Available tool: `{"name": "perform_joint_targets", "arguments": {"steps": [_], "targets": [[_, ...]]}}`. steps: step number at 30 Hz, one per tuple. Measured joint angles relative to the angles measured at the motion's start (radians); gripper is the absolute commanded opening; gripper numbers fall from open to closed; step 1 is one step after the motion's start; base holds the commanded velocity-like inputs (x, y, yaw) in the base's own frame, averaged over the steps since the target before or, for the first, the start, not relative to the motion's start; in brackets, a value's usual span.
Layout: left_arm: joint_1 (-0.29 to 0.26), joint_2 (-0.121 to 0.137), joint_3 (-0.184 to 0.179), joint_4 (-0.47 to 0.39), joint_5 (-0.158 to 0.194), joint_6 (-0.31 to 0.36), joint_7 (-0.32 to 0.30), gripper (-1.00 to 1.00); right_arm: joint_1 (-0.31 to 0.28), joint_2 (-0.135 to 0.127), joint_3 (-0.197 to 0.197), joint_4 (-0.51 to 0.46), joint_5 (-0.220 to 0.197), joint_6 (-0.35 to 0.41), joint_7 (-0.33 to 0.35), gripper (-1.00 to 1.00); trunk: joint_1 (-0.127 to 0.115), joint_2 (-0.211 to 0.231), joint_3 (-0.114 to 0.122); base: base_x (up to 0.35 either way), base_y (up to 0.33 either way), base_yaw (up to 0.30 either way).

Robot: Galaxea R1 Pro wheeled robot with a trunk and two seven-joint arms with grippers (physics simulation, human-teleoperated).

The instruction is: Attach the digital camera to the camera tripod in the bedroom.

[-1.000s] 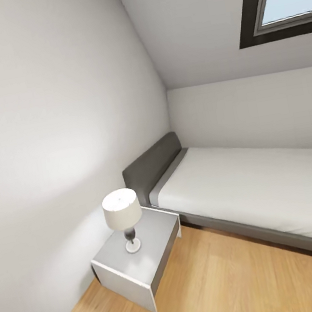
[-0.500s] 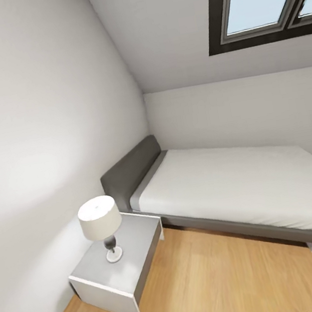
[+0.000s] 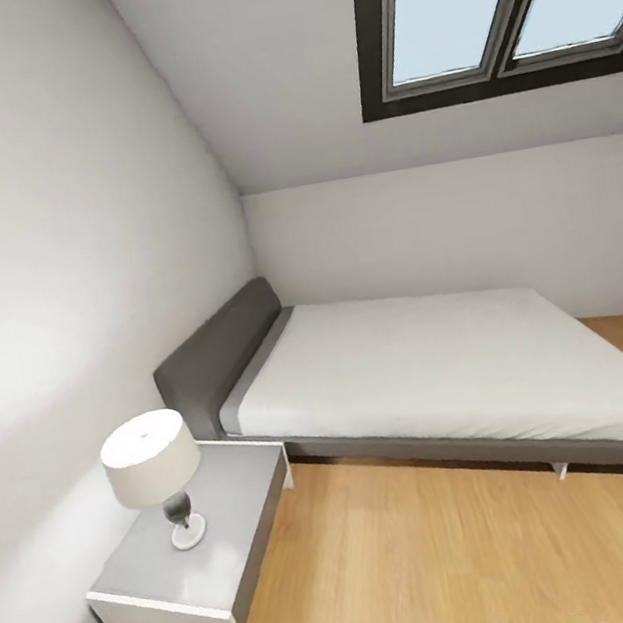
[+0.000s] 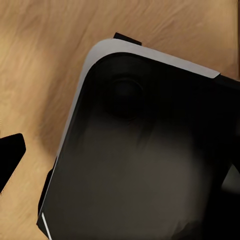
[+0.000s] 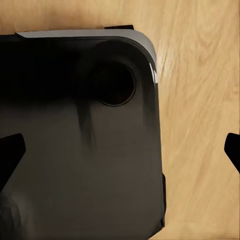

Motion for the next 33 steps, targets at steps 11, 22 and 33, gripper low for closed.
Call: {"name": "perform_joint_targets", "arguments": {"steps": [11,22,33], "targets": [[0.0,-0.001,-0.001,-0.001,0.001,0.0,0.0,1.0,0.0,0.0,0.006,0.0,0.006,0.001,0.004,1.0,0.0,0.0,0.0,0.0,0.0,-0.289],[0.0,-0.002,-0.001,-0.001,-0.001,0.0,0.0,1.0,0.0,0.0,0.01,0.0,0.008,-0.001,0.009,1.0,0.0,0.0,0.0,0.0,0.0,-0.291],[0.0,-0.002,-0.001,-0.001,0.001,-0.001,0.0,1.0,0.0,0.0,0.01,0.0,0.008,-0.001,0.009,1.0,0.0,0.0,0.0,0.0,0.0,-0.292]]}}
